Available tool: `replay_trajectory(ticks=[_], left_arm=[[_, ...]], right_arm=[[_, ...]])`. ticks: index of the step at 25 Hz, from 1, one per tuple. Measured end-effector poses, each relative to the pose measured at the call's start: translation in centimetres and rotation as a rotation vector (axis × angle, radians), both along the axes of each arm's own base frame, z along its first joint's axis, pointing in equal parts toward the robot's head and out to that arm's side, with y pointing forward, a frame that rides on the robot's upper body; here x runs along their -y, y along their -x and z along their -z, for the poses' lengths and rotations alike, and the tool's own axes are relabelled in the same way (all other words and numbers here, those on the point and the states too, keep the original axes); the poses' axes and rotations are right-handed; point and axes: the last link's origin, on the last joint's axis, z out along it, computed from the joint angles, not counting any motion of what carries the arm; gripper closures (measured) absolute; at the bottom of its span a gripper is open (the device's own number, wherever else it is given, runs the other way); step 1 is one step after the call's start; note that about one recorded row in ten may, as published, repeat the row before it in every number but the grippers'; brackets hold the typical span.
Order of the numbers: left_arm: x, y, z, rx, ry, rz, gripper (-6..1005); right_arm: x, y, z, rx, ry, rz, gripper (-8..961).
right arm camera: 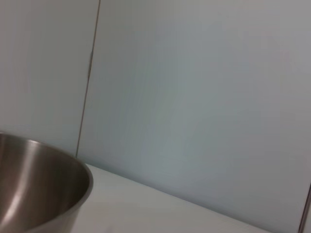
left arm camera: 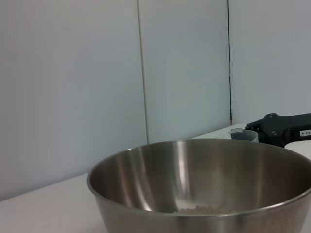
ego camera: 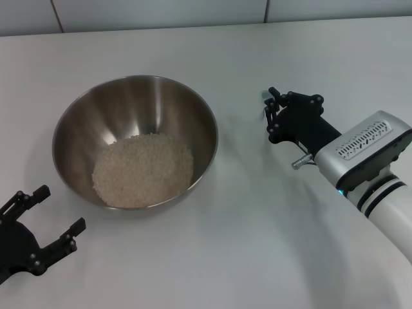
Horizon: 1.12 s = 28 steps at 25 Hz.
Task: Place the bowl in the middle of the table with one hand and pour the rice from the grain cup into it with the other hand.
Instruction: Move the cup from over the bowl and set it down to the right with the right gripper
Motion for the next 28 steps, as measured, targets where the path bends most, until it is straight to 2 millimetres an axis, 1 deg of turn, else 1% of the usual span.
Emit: replay_trajectory(ticks=[1, 12, 18, 19, 28], left_arm=[[0.0, 0.0, 0.0, 0.0, 0.0, -0.001, 155], [0.0, 0.1, 0.0, -0.003, -0.002, -0.004, 156], [0.0, 0.1, -0.1, -0.004, -0.001, -0.003, 156], [0.1, 0.1, -0.1, -0.004, -0.001, -0.005, 156], [0.3, 0.3, -0.2, -0.004, -0.004, -0.01, 156]], right_arm=[[0.0, 0.0, 0.0, 0.0, 0.001, 0.001, 934], [0.1, -0.1, 0.2, 0.007, 0.009, 0.007, 575], [1.1, -1.2, 0.1, 0.008, 0.008, 0.036, 492], [1.7, -1.5, 0.1, 0.006, 0.005, 0.032, 478], [3.5, -2.1, -0.3, -0.028, -0.021, 0.027, 349]])
